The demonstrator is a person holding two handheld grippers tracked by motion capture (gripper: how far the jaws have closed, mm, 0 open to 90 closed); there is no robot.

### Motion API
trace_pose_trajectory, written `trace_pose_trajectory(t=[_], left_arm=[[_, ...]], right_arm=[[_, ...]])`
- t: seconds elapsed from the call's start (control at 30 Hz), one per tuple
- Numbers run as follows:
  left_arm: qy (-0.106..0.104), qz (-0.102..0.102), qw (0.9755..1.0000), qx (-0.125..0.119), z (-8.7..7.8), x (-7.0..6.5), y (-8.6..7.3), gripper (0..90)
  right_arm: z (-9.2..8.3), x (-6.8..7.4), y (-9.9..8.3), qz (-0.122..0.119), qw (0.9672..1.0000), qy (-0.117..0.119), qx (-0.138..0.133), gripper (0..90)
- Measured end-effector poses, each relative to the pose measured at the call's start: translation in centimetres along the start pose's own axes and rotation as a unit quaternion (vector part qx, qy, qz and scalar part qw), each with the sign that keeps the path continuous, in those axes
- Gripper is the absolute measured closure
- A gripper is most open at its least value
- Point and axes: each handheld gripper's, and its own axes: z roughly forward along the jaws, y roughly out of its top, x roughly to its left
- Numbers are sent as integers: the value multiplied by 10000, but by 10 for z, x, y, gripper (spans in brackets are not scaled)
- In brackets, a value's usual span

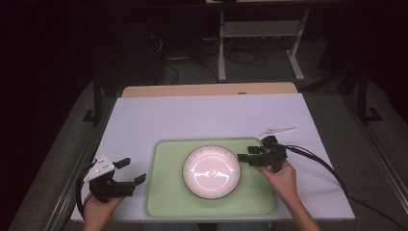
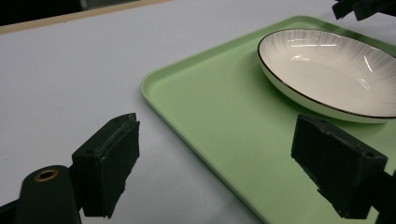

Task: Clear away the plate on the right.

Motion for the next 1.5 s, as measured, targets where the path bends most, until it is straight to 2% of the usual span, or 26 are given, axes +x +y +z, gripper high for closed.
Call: trace_pose_trajectory(t=[0.07,0.1,0.17,0.3,0.6,0.77,1.03,1.23,1.5], left_arm=[[-6,-16,10000,-1,0,0,0,150],[-10,-16,10000,4,1,0,0,150],[-8,-21,10000,8,1,-1,0,150],[-8,-6,10000,37,1,0,-1,149],[-13,-22,10000,26,1,0,-1,150],[-27,-12,10000,38,2,-1,-1,150],[-30,-18,10000,48,3,-1,-1,150],[-29,-9,10000,54,3,-2,-1,150],[-29,-17,10000,65,3,-2,-1,150]], right_arm=[[-5,0,-1,-114,9998,-122,-105,348],[-11,0,-2,-266,9991,-267,-207,326],[-13,1,-3,-317,9987,-326,-243,320],[-21,1,-7,-596,9959,-549,-390,279],[-40,-7,-15,-652,9937,-716,-570,253],[-53,-11,-21,-629,9926,-771,-697,252],[-73,-19,-32,-572,9898,-999,-844,232],[-86,-24,-42,-613,9872,-1184,-880,228],[-98,-28,-54,-632,9851,-1313,-918,221]])
